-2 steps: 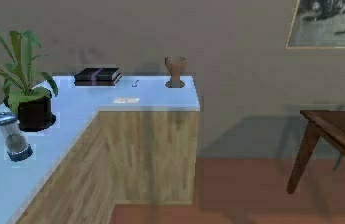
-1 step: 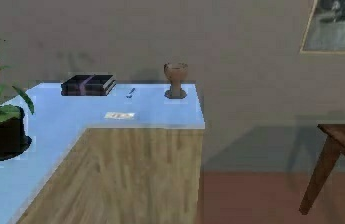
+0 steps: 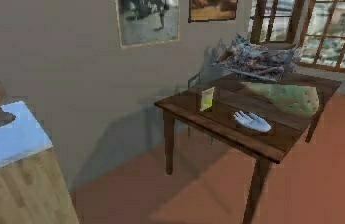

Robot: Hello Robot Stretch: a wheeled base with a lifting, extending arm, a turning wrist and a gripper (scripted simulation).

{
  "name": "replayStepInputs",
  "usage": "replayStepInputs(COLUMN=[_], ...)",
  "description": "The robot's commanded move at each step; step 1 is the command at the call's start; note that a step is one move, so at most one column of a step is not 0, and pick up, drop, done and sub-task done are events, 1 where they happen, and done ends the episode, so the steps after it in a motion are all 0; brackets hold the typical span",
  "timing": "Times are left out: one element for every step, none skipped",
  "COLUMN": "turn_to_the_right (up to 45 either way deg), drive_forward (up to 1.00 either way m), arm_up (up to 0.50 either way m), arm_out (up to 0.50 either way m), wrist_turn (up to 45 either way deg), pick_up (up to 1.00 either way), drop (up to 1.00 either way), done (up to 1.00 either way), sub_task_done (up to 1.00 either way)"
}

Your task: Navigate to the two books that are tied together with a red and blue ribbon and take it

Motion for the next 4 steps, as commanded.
replayStepInputs(turn_to_the_right=[45.0, 0.0, -45.0, -39.0], drive_forward=[0.00, 0.05, 0.00, 0.00], arm_up=[0.00, 0.00, 0.00, 0.00], arm_out=[0.00, 0.00, 0.00, 0.00], wrist_turn=[0.0, 0.0, 0.0, 0.0], pick_up=[0.00, 0.00, 0.00, 0.00], drop=[0.00, 0.00, 0.00, 0.00], done=[0.00, 0.00, 0.00, 0.00], sub_task_done=[0.00, 0.00, 0.00, 0.00])
